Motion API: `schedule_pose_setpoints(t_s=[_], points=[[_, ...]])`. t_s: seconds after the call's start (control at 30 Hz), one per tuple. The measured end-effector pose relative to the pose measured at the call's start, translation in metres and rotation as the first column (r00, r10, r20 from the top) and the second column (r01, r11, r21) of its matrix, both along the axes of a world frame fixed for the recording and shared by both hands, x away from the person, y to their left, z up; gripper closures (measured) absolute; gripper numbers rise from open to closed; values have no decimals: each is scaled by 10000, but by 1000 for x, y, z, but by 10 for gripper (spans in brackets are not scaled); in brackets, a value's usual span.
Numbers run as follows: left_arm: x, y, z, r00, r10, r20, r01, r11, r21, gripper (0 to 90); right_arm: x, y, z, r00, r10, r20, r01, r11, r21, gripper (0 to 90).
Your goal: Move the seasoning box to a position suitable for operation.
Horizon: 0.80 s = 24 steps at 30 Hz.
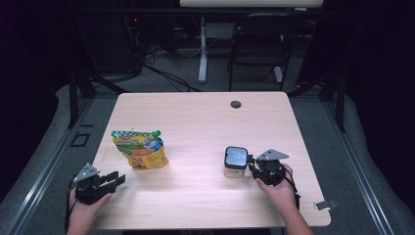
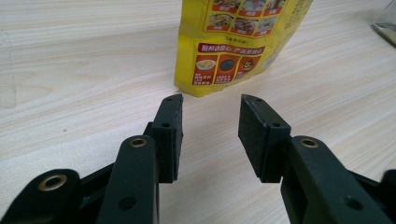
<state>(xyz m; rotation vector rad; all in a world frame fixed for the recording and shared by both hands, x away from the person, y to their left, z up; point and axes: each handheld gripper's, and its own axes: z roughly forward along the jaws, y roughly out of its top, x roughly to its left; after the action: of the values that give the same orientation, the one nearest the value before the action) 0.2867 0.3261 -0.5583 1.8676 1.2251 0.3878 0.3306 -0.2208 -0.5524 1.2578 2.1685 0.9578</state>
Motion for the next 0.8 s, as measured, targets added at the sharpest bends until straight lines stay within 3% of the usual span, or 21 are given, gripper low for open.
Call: schedule_pose_setpoints(t_s=[0.17,0.33,0.8], points=[[-1,-2,0,9999,-146,-52,146,9999,47,630,0,5,-3,9985,109,541,-97,9997,-220,660],[-1,-2,-1,9996,-196,-207,197,9998,39,637,-1,7,-3,9969,183,763,-155,9992,-372,713],[-1,-5,-1,9994,-293,-171,296,9993,216,637,-5,8,-3,9979,154,629,-138,9996,-251,750]])
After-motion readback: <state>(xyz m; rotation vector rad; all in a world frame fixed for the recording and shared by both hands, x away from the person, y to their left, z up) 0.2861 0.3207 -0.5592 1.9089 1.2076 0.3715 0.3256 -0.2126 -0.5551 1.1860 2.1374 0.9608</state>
